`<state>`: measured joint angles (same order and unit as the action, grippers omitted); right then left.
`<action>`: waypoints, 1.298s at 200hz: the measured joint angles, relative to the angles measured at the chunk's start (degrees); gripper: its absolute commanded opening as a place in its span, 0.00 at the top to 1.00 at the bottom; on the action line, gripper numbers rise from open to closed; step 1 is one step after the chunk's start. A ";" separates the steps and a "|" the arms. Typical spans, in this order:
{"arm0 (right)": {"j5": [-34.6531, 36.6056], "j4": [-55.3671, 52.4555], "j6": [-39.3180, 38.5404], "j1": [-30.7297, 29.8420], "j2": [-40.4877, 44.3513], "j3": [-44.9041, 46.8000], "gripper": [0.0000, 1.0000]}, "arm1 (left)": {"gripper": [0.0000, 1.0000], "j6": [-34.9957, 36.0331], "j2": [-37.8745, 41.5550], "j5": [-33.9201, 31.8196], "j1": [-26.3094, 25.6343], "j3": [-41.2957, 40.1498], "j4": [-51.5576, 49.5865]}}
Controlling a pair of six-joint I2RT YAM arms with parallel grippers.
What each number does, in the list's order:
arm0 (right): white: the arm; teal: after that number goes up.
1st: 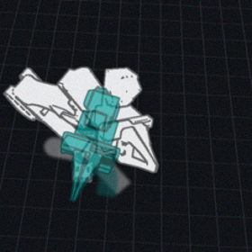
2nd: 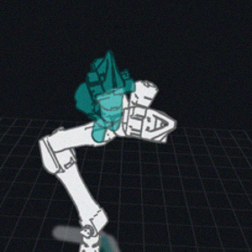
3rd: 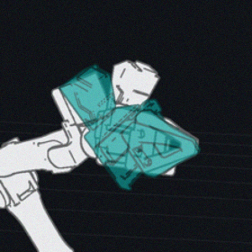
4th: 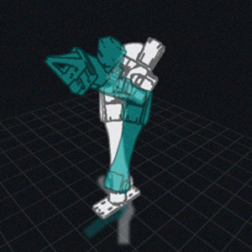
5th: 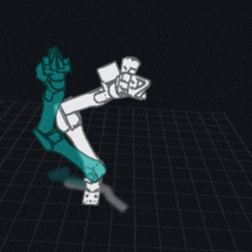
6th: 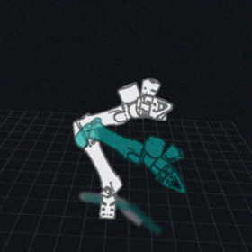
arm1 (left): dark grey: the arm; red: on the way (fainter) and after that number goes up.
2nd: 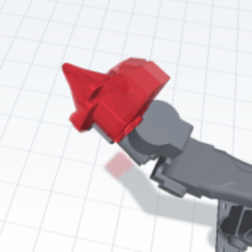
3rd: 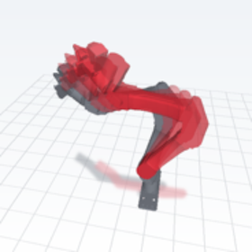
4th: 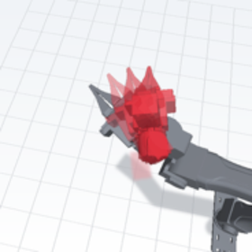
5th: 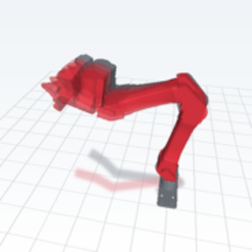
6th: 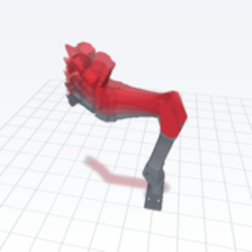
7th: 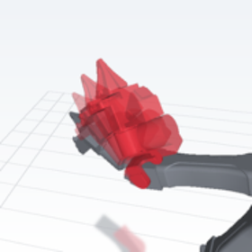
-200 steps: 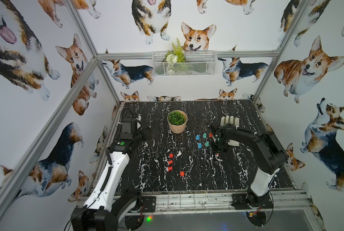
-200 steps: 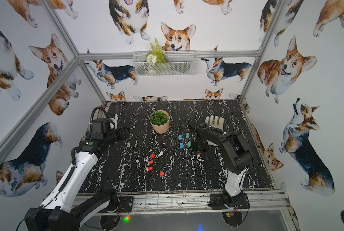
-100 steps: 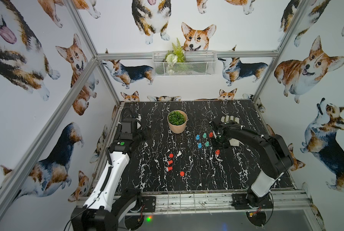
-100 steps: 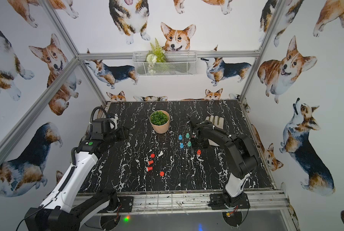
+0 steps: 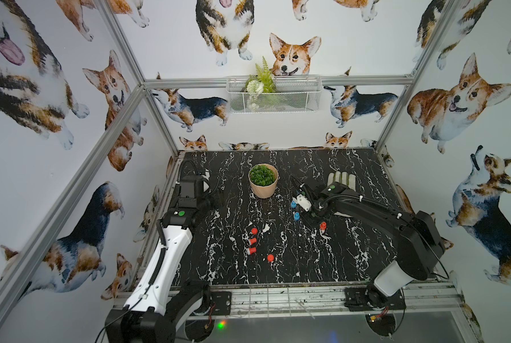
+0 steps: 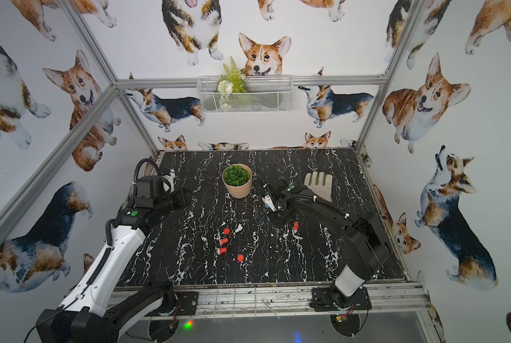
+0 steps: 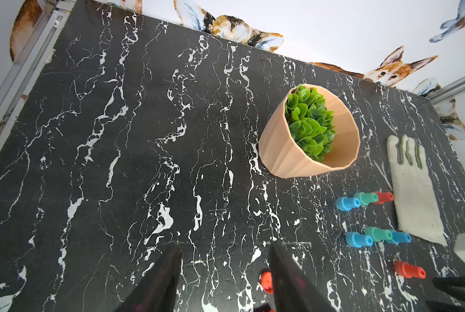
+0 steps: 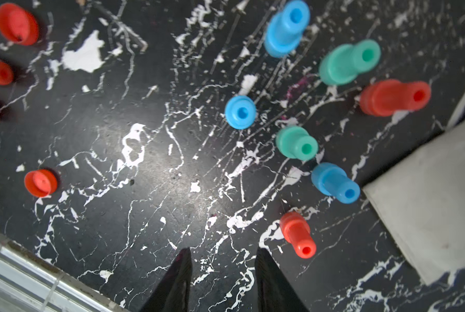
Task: Close the stamp cap
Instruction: Pick up the stamp from the center of the board.
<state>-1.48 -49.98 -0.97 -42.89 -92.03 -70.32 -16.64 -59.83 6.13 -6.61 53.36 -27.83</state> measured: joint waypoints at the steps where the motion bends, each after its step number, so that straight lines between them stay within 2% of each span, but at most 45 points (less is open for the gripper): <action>1: -0.07 0.04 -0.17 -0.11 0.02 0.02 0.57 | 0.44 0.00 0.00 0.00 0.00 0.00 0.00; 114: -9.29 10.56 -14.80 -15.61 -5.84 -0.55 0.60 | 0.44 0.00 0.35 -0.04 0.00 -0.02 0.00; 188: -13.49 18.14 -24.20 -21.20 -15.02 -6.05 0.61 | 0.44 0.00 0.81 -0.44 0.00 -0.02 -0.02; 259: -15.06 21.88 -28.30 -22.12 -21.94 -9.77 0.62 | 0.44 -0.02 0.87 -0.37 0.00 -0.11 -0.02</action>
<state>-16.53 -28.10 -29.28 -65.01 -113.97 -80.09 -16.67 -58.96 5.76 -6.61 53.25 -27.86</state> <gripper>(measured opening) 0.381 0.561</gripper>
